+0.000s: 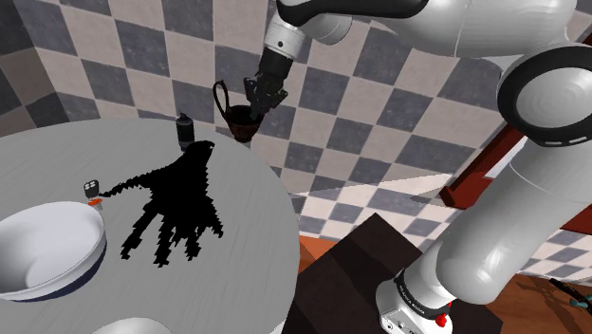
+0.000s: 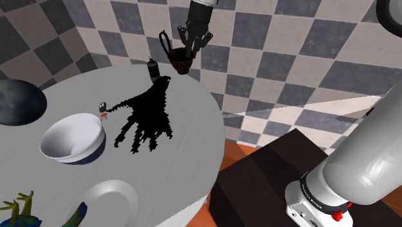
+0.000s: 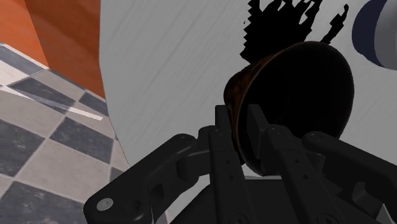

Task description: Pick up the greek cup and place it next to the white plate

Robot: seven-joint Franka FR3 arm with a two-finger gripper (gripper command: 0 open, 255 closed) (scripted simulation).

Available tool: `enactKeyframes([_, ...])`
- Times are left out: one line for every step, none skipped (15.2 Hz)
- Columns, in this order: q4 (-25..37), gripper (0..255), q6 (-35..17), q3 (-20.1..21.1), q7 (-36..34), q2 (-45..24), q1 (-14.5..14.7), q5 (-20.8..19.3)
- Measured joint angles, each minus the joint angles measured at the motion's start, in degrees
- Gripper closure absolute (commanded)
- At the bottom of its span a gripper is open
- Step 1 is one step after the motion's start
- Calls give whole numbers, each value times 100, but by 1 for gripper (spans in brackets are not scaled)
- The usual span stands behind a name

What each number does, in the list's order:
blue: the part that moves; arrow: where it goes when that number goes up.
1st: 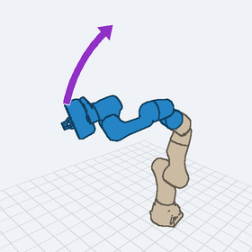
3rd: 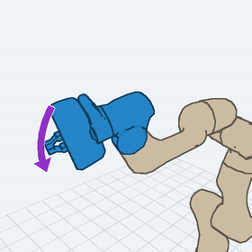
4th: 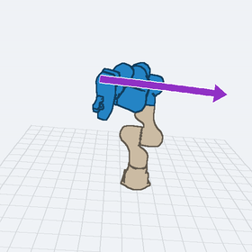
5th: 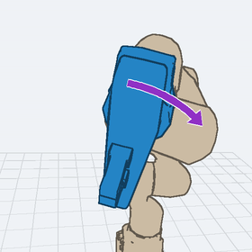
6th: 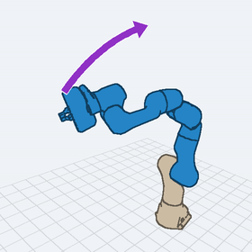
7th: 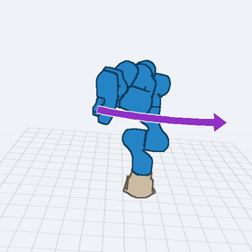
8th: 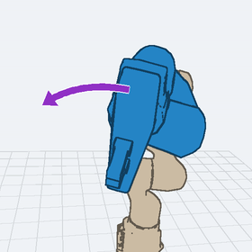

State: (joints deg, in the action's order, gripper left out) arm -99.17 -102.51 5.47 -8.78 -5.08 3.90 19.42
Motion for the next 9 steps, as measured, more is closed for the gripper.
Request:
enactKeyframes([39, 255, 48, -2, -12, 11, -2, -2])
enactKeyframes([52, 255, 50, 28, -84, 23, 34, -3])
enactKeyframes([44, 255, 33, 69, -169, 43, 81, -2])
enactKeyframes([47, 255, 0, 122, -279, 45, 144, -2])
enactKeyframes([-17, 255, -27, 175, -387, 117, 206, 5])
enactKeyframes([-12, 255, -74, 243, -524, 116, 284, 2])
enactKeyframes([-74, 255, -139, 297, -622, 147, 345, 7])
enactKeyframes([-186, 255, -220, 360, -734, 218, 416, 17])
enactKeyframes([-176, 255, -248, 414, -846, 219, 476, 12])
